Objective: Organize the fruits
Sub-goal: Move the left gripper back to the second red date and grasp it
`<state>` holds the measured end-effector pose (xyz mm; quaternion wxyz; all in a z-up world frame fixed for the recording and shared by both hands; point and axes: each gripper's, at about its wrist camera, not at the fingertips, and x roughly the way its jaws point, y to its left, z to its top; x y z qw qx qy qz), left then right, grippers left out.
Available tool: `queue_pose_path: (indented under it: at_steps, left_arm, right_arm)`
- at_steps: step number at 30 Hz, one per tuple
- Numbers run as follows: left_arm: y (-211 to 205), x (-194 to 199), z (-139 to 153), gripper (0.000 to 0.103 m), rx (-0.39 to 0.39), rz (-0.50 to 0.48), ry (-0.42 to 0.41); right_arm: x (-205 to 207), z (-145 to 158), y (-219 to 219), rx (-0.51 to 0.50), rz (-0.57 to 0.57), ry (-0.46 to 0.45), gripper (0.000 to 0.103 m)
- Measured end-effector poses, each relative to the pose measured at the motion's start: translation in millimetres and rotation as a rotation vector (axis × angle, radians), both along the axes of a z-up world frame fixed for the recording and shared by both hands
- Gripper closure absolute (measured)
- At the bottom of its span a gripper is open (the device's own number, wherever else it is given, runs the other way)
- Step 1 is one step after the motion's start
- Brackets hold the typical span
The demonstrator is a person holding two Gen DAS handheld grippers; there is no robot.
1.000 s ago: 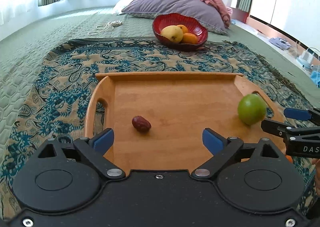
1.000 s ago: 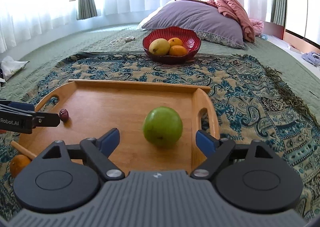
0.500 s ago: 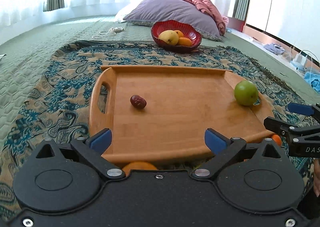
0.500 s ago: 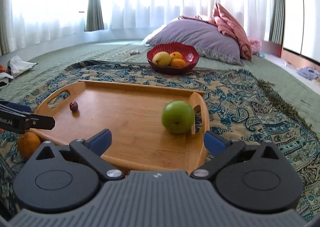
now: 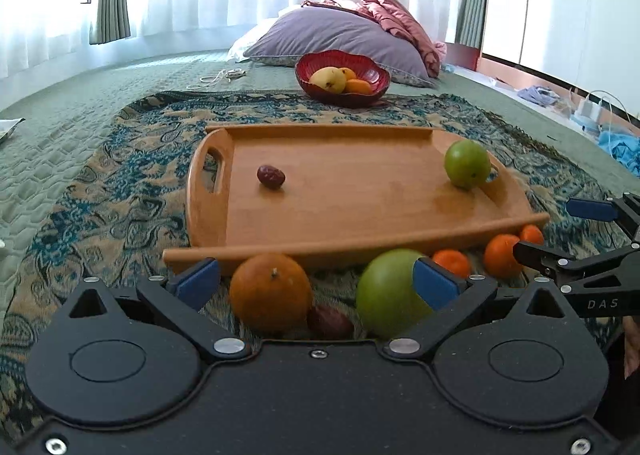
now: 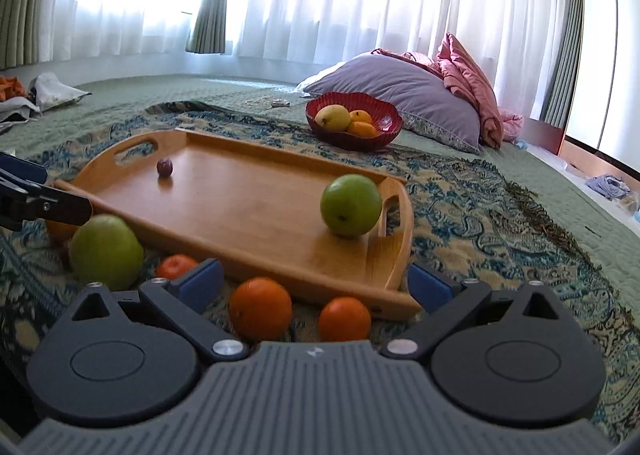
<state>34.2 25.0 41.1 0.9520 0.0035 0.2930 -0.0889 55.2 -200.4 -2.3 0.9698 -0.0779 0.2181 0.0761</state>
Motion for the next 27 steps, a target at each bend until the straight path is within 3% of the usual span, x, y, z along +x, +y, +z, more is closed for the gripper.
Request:
queue_pose_path:
  at_steps: [10, 15, 19, 25, 27]
  left_arm:
    - [-2.8, -20.6, -13.9, 0.005, 0.018, 0.0, -0.018]
    - [-8.6, -25.5, -16.5, 0.027, 0.026, -0.023, -0.019]
    - [-9.0, -27.5, -17.7, 0.052, 0.0, -0.033, -0.004]
    - [-12.4, -33.9, -21.6, 0.078, 0.027, -0.025, -0.022]
    - [-12.6, -38.3, -23.7, 0.079, 0.042, -0.014, -0.035]
  right_arm:
    - [-13.7, -16.5, -1.4, 0.032, 0.004, 0.023, 0.0]
    - [-16.4, -21.4, 7.2, 0.014, 0.021, 0.015, 0.001]
    - [-18.5, -21.9, 12.7, 0.003, 0.037, 0.0, 0.007]
    - [-15.1, -22.1, 17.1, 0.008, 0.042, 0.006, 0.024]
    - [-14.4, -22.3, 17.7, 0.01, 0.034, 0.005, 0.032]
